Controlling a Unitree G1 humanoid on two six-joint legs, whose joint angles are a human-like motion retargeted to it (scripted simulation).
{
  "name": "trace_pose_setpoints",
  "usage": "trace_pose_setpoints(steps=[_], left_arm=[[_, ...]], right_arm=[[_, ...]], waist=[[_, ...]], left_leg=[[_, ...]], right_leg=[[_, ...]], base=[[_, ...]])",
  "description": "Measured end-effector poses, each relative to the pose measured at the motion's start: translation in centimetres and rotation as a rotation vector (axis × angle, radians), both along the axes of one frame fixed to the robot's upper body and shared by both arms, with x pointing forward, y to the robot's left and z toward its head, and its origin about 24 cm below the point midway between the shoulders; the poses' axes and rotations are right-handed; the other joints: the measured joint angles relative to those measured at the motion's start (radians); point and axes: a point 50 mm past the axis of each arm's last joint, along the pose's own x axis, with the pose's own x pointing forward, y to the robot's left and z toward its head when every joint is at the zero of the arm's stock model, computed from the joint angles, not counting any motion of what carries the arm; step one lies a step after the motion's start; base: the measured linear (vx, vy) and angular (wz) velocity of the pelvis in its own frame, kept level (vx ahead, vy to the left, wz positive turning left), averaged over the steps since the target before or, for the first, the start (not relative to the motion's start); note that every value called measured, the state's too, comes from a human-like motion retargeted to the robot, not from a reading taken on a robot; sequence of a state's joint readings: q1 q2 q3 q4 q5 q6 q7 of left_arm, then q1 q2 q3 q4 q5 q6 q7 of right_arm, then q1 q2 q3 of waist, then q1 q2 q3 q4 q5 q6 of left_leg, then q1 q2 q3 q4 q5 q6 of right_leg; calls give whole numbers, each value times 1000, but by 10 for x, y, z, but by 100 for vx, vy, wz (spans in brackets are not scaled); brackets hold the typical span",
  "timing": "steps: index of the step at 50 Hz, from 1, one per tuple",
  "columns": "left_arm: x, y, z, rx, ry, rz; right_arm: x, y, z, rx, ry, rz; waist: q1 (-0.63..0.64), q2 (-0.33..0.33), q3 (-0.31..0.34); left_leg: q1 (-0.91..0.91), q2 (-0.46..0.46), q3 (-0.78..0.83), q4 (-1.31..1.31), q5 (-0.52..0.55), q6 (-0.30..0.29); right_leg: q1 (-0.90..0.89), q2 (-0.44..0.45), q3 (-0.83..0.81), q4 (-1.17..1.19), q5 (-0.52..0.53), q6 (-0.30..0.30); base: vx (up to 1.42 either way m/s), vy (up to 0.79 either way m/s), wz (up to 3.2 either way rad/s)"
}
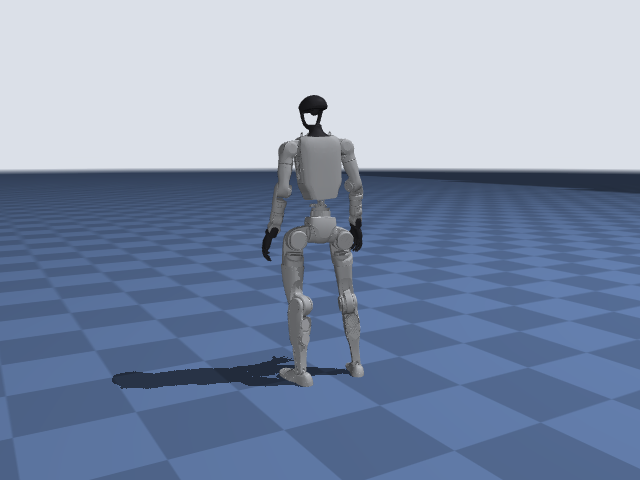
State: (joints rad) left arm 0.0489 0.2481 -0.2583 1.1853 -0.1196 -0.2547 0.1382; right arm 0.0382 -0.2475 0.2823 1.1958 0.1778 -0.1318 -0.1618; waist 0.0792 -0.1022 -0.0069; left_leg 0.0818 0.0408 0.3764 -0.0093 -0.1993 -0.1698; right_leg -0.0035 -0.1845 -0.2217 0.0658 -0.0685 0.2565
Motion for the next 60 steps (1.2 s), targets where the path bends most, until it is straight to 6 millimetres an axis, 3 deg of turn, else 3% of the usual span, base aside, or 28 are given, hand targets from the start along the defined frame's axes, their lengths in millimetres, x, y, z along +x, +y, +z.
trace_pose_setpoints(steps=[5, 9, 12, 15, 17, 19, 22, 25, 27, 31, 35, 39, 48, 60], left_arm=[[28, 7, 8, -45, 26, -223], [93, 29, 49, -39, -125, -371], [159, 43, 117, 46, -418, -426], [213, 40, 213, 126, -788, -502], [231, 25, 284, 150, -1009, -614], [232, 4, 347, 155, -1192, -761], [206, -35, 426, 132, -1461, -983], [155, -73, 484, 65, -1806, -1152], [112, -93, 509, 18, -2072, -1244], [39, -116, 530, 100, -2513, -1412], [14, -120, 538, 404, -2740, -1401], [19, -119, 537, 514, -2731, -1362], [31, -119, 528, 479, -2628, -1401], [32, -117, 530, 509, -2631, -1372]], right_arm=[[-5, -1, -1, 33, 34, 11], [-9, -4, -1, 63, 58, 4], [-9, -9, 1, 46, 43, -28], [-8, -15, 4, 15, 20, -66], [-5, -19, 5, 7, 9, -83], [-3, -24, 7, 2, 5, -88], [2, -31, 11, -12, -10, -88], [8, -38, 16, -39, -46, -99], [11, -41, 18, -56, -68, -108], [8, -43, 18, -61, -55, -83], [-2, -41, 15, -49, -5, -41], [-16, -39, 11, -41, 45, -25], [-44, -40, 6, -37, 122, -26], [-40, -47, 10, -55, 115, 1]], waist=[[-13, 12, -8], [-17, 25, -17], [-15, 35, -23], [-11, 45, -29], [-9, 50, -29], [-10, 57, -33], [-15, 68, -39], [-22, 78, -40], [-28, 84, -40], [-43, 92, -45], [-49, 93, -48], [-45, 88, -45], [-32, 76, -44], [-27, 65, -38]], left_leg=[[-7, -2, -21, 2, 3, 0], [-13, -3, -41, 7, 5, 0], [-15, -4, -54, 9, 8, -2], [-15, -5, -62, 9, 10, -4], [-14, -4, -63, 10, 11, -5], [-12, -3, -61, 10, 11, -5], [-9, -1, -53, 9, 10, -4], [-3, 2, -40, 7, 9, -5], [1, 5, -30, 6, 7, -8], [8, 10, -13, 5, 1, -13], [11, 13, -4, 7, -3, -16], [11, 13, -4, 9, -5, -16], [4, 10, -19, 13, -3, -15], [-2, 7, -21, 10, 4, -15]], right_leg=[[8, -4, -22, -3, -2, -1], [18, -8, -45, -6, -2, -4], [27, -10, -60, -9, -2, -6], [33, -11, -70, -11, -1, -8], [36, -11, -72, -12, 0, -9], [37, -10, -71, -13, 2, -10], [35, -7, -63, -14, 7, -12], [31, -3, -49, -14, 11, -14], [28, 1, -38, -13, 14, -16], [24, 7, -21, -11, 15, -19], [22, 10, -12, -10, 14, -19], [23, 10, -13, -9, 12, -19], [28, 4, -28, -10, 12, -18], [21, 2, -28, -9, 17, -20]], base=[[0, 0, 18], [-1, 0, 27], [-1, 0, 23], [0, 0, 0], [0, 0, 0], [0, 0, 0], [0, 0, -6], [1, 0, -24], [1, 0, -26], [1, 0, -21], [0, 0, 0], [0, 0, 0], [0, 0, 0], [0, 0, 0]])
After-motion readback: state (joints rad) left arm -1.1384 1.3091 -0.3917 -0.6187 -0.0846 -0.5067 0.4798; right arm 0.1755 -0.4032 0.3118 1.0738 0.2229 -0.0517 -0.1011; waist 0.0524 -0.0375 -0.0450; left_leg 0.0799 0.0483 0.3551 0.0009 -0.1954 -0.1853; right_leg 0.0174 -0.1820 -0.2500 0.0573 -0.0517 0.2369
